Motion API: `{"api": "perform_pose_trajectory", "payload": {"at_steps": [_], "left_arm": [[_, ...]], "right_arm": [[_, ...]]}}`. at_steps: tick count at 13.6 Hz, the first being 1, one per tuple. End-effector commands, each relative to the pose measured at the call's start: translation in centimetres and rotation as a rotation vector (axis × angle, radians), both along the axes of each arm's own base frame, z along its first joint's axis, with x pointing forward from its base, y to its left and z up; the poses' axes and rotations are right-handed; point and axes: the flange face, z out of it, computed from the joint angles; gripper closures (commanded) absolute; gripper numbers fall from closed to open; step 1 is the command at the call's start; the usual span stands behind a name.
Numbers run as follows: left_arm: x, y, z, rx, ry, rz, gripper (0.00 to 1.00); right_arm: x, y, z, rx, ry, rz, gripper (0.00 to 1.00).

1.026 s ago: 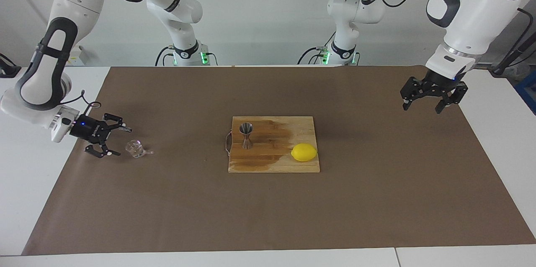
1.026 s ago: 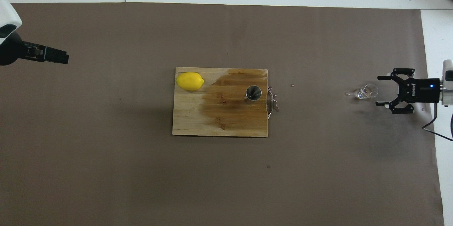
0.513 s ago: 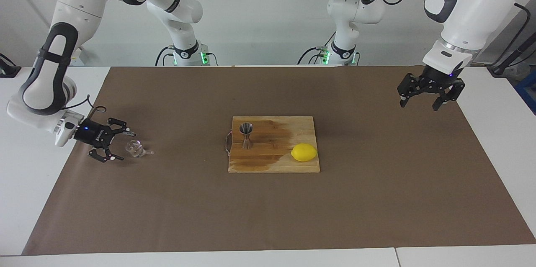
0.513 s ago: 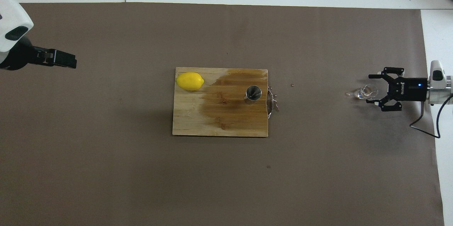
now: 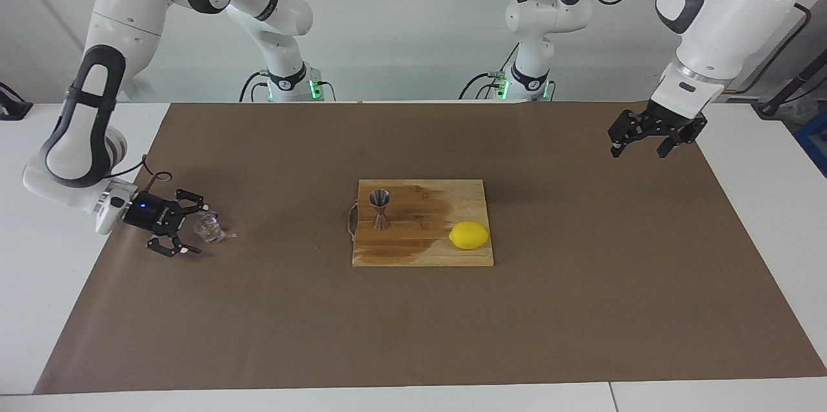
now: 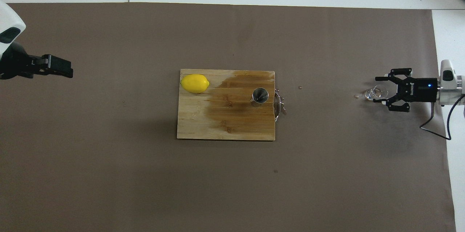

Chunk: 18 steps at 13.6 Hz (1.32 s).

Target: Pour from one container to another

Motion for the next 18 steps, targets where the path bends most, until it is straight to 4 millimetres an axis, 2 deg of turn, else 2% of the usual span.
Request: {"api": "perform_pose_trajectory", "payload": {"at_steps": [1, 5, 6, 8, 10, 11, 12, 13, 15, 18], "left_arm": [[-1.1, -0.3, 0.6, 0.022, 0.005, 0.024, 0.00], [-1.0, -1.2, 0.6, 0.021, -0.006, 0.007, 0.00], [-1.0, -1.2, 0.5, 0.021, -0.004, 0.007, 0.00], [-1.1, -0.8, 0.6, 0.022, 0.005, 0.013, 0.00], [-0.9, -0.3, 0.7, 0.022, -0.006, -0.008, 0.00], [-0.8, 0.1, 0.7, 0.027, -0.014, -0.031, 0.00], [-0.8, 0.6, 0.6, 0.027, -0.011, -0.027, 0.00], [-0.8, 1.1, 0.6, 0.027, -0.007, -0.007, 0.00], [-1.0, 1.4, 0.4, 0.027, 0.003, 0.011, 0.00], [-1.0, 2.0, 0.4, 0.026, 0.005, 0.022, 0.00]], "right_arm": [[0.4, -0.2, -0.1, 0.005, -0.024, -0.017, 0.30], [0.4, -0.2, -0.1, 0.003, -0.022, -0.019, 0.43], [0.4, -0.2, -0.1, 0.003, -0.021, -0.020, 0.44], [0.6, 0.2, 0.3, 0.003, -0.022, -0.019, 0.54], [1.4, 1.8, 0.8, -0.011, -0.014, -0.010, 0.59], [1.6, 1.9, 1.8, -0.028, -0.019, -0.014, 0.61], [2.0, 2.8, 3.0, -0.037, -0.031, 0.002, 0.61], [2.6, 4.5, 4.7, -0.057, -0.051, 0.032, 0.61], [3.3, 6.7, 8.4, -0.097, -0.050, 0.033, 0.61], [3.9, 12.3, 14.2, -0.148, 0.013, 0.031, 0.61]]}}
